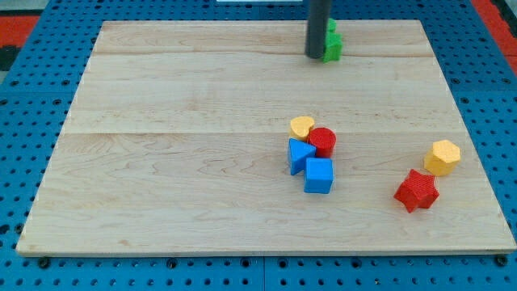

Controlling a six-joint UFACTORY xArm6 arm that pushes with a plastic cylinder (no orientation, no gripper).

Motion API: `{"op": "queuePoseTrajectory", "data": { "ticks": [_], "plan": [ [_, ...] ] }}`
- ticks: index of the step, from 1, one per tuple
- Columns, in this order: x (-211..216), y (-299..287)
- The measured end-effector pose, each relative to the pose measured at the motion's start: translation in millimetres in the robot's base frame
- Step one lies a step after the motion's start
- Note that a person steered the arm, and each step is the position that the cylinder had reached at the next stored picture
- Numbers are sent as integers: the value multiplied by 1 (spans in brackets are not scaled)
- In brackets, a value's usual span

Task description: Move the blue triangle to the bottom right of the green star

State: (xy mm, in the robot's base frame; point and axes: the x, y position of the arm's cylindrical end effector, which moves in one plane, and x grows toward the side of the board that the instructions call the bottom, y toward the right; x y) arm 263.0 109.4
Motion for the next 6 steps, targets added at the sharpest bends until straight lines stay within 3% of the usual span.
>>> {"op": "queuePoseTrajectory", "data": {
  "ticks": [1, 3, 4, 5, 6],
  "plan": [
    [22, 15],
    [113, 3],
    [164, 22],
    [244, 20],
    [297, -2]
  ]
}}
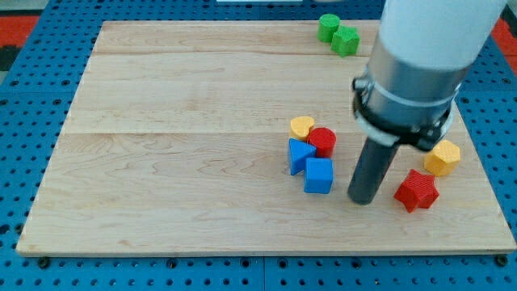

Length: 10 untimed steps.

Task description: Move the blue triangle to the bottom right of the green star

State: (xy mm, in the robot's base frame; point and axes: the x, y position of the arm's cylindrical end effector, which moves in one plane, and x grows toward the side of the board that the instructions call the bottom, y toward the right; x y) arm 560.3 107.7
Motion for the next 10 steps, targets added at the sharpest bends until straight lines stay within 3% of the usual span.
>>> {"op": "queuePoseTrajectory", "data": {
  "ticks": [1, 2, 3, 5, 6, 8, 10],
  "plan": [
    [-11, -71],
    [-52, -90],
    [-62, -90],
    [-24, -67],
    [-41, -32],
    [-124, -47],
    [-120, -73]
  ]
}}
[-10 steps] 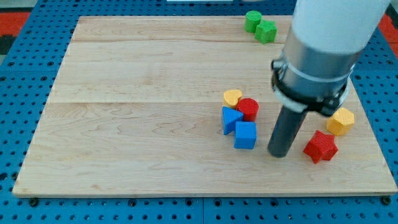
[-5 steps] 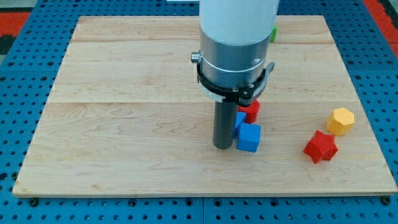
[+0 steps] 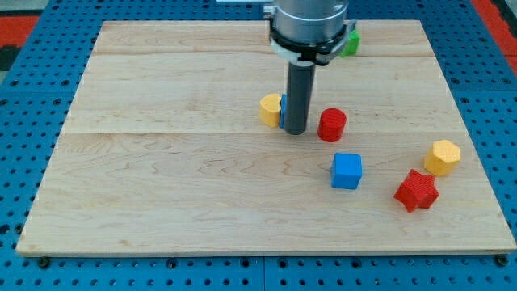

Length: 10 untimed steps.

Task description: Move the blue triangle to the bottom right of the green star

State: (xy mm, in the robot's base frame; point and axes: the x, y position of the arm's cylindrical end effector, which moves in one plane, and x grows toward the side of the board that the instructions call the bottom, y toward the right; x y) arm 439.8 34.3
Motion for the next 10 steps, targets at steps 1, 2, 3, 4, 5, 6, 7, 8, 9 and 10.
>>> {"op": "queuePoseTrajectory", "data": {
  "ticks": [1, 2, 3, 4, 5, 6, 7, 8, 9, 10],
  "plan": [
    [-30, -27],
    [-73, -23],
    [-98, -7],
    [-96, 14],
    [-72, 6],
    [-66, 1],
    [-69, 54],
    [-70, 92],
    [-78, 108],
    [-116, 114]
  ]
}}
